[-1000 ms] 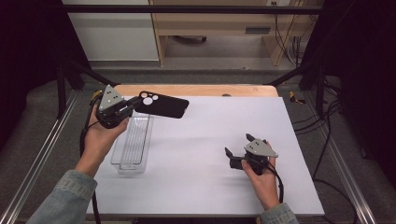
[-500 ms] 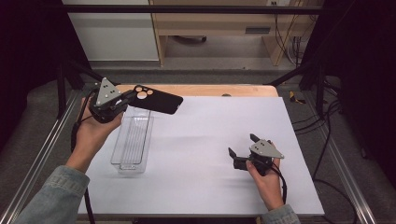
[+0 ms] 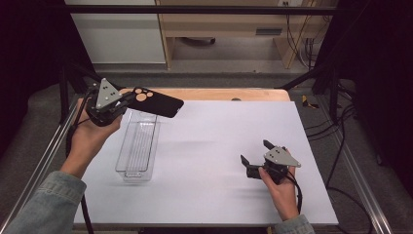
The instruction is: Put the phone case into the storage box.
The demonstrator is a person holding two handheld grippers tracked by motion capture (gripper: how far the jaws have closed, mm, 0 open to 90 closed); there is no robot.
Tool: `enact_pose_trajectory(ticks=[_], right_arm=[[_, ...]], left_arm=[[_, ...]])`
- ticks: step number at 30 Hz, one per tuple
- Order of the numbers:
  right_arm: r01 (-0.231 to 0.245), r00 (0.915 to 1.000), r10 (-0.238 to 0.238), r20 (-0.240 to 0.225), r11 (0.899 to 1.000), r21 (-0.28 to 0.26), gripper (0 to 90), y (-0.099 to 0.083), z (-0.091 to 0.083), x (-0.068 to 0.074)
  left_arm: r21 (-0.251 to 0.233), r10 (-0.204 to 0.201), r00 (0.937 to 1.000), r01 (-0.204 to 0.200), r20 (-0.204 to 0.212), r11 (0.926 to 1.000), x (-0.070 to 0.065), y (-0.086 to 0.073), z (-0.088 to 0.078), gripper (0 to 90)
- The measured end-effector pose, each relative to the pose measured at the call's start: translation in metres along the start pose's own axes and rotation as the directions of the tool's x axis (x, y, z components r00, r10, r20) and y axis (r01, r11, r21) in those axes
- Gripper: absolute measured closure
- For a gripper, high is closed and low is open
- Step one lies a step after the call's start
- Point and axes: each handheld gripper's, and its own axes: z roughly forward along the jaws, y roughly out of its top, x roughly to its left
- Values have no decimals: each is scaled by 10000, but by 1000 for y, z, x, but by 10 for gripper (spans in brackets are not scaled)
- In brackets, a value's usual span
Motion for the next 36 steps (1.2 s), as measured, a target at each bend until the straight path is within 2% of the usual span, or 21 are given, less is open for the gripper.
enact_pose_trajectory(ticks=[16, 23, 36], right_arm=[[212, 9998, -210, 48, 9994, -273, 48, -4, -14, -4], [146, 9999, -142, 91, 9990, -422, 48, -7, -21, -6], [170, 9994, -150, 301, 9976, -677, 48, -15, -35, -7]], left_arm=[[438, 615, 9972, -596, -435, 9973, 13, 1, -1, 852], [643, 991, 9931, -951, -623, 9934, 17, 2, -1, 852], [906, 1406, 9864, -1328, -851, 9870, 23, 2, -1, 852]])
